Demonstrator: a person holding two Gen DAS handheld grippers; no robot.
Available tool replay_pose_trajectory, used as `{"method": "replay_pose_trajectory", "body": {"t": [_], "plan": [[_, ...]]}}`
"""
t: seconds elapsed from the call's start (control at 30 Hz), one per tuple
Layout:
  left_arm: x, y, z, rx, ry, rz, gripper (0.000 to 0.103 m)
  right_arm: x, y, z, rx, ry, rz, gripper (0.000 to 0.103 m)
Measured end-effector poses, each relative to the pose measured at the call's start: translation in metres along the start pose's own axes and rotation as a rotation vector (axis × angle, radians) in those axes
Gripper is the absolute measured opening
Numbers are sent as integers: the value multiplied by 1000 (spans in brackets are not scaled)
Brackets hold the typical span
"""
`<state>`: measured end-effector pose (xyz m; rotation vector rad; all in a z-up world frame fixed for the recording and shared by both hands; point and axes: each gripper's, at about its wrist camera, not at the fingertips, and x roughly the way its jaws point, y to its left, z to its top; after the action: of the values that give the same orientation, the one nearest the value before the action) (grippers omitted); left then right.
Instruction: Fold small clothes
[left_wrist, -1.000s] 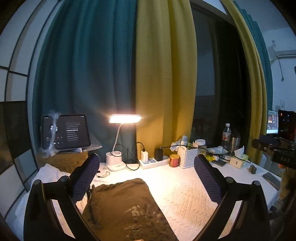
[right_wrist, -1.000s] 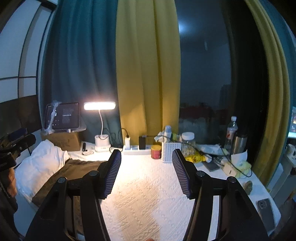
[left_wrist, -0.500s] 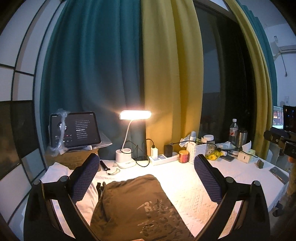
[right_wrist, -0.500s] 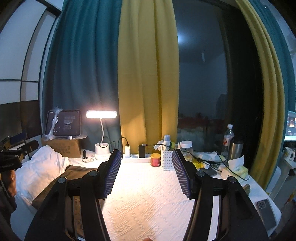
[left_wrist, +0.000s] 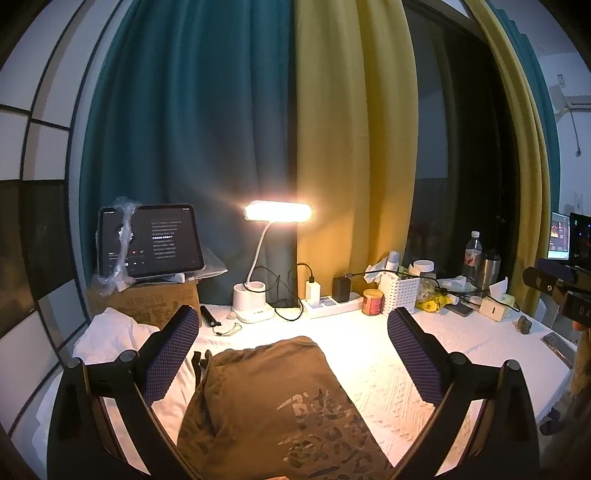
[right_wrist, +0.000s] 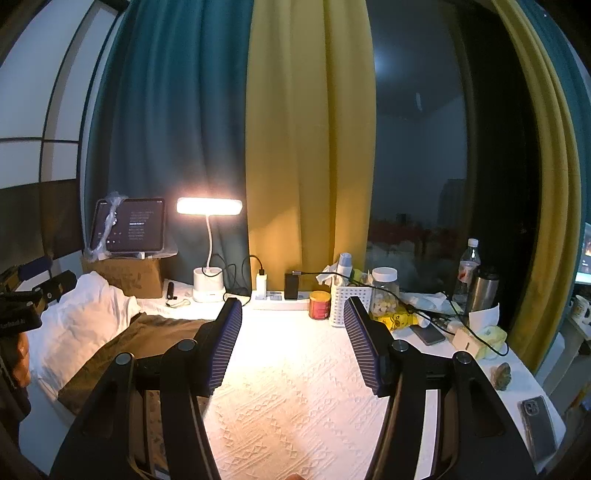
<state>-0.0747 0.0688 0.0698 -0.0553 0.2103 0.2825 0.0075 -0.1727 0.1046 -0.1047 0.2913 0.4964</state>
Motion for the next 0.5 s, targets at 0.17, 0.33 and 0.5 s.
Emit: {"method": "replay_pose_trajectory", "body": {"t": [0.17, 0.33, 0.5], "plan": [[1, -2, 0, -4, 1, -3, 101, 2, -3, -2, 6, 10, -10, 61], [2, -2, 1, -5, 5, 2, 101, 2, -4, -2, 7, 10, -9, 61], [1, -2, 1, -7, 6, 3, 101, 1, -5, -2, 10, 10, -13, 61]]}}
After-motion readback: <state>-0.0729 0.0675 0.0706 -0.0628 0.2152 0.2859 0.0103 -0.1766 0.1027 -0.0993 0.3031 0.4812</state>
